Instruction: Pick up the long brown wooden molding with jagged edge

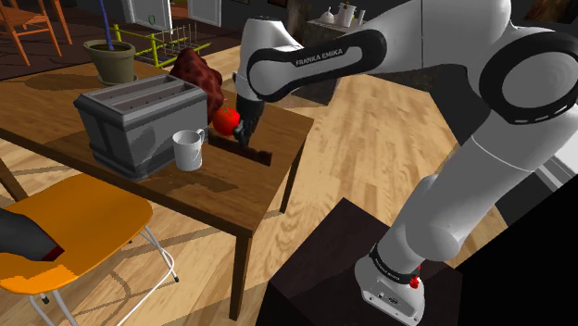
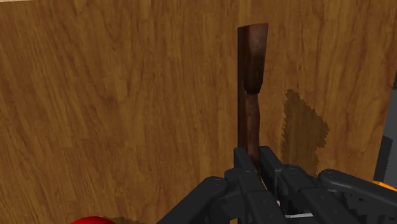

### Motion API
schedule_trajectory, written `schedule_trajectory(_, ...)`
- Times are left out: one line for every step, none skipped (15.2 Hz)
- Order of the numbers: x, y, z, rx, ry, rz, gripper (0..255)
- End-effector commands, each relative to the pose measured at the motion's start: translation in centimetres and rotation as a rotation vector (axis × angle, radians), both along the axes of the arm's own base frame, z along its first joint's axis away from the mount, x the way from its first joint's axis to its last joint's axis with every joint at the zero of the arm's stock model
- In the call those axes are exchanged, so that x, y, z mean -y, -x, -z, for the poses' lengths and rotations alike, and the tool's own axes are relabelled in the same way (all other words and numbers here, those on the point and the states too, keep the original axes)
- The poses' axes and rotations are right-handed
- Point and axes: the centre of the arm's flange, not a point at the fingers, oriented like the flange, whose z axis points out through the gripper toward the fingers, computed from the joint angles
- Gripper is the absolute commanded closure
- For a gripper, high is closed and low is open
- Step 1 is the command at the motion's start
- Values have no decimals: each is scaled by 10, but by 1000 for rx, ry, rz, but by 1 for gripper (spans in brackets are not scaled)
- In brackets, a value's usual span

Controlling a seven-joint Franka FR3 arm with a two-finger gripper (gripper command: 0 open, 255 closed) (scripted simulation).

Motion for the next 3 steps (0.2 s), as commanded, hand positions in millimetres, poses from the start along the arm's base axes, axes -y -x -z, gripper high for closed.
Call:
schedule_trajectory(0, 0, -11, 0, 0, 0, 255)
schedule_trajectory(0, 0, -12, 0, 0, 0, 255)
schedule_trajectory(0, 0, -12, 0, 0, 0, 255)
